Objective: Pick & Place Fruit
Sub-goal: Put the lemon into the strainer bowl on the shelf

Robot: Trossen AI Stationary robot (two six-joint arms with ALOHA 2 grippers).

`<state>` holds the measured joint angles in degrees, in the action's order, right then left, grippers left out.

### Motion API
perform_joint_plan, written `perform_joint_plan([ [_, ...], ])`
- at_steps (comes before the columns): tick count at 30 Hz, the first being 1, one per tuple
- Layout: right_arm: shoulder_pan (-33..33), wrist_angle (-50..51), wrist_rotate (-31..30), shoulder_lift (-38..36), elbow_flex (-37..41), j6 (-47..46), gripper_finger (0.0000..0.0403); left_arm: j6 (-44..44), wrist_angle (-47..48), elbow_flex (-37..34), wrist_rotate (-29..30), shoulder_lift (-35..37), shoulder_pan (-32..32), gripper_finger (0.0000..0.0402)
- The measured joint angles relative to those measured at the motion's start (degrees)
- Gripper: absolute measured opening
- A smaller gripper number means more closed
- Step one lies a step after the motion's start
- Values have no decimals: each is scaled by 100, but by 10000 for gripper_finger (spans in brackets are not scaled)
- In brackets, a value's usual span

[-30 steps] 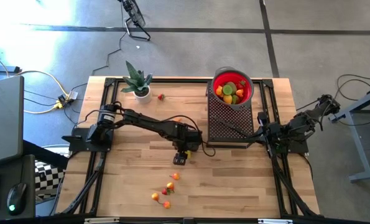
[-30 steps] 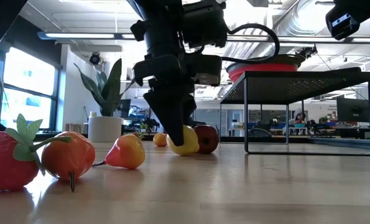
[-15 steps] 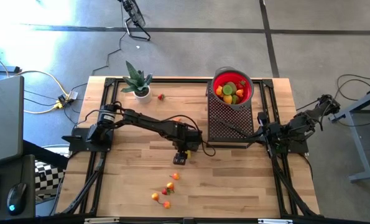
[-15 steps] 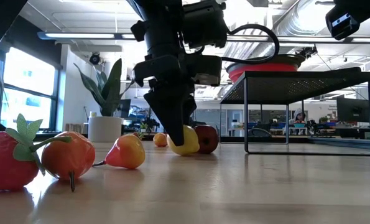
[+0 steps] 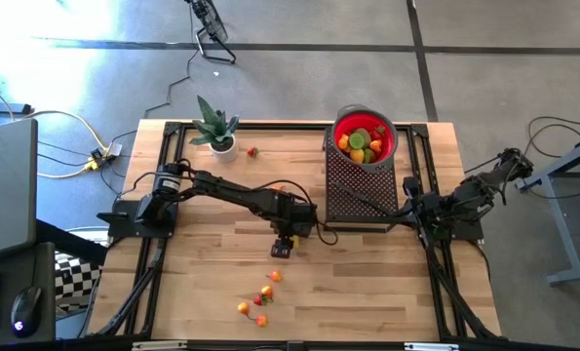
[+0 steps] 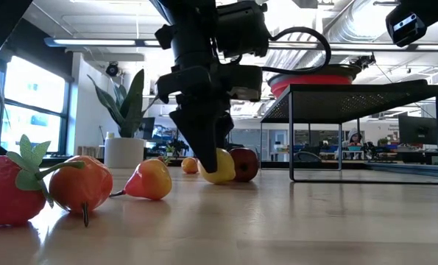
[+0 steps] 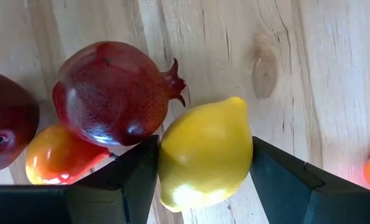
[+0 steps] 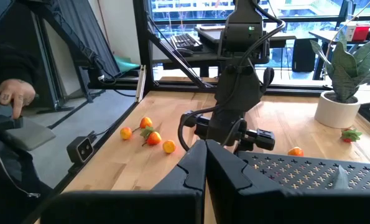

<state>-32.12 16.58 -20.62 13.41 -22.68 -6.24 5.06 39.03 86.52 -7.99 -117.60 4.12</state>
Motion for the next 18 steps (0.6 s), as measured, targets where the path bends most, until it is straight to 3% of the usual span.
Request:
perform_joint_plan([
  [10,-1,0,0,1,0,0,3,110,-103,-77,-13,3,0,223],
  [18,-2,0,0,0,0,23,3,-21,-610,-433,-489,35,-9,223],
])
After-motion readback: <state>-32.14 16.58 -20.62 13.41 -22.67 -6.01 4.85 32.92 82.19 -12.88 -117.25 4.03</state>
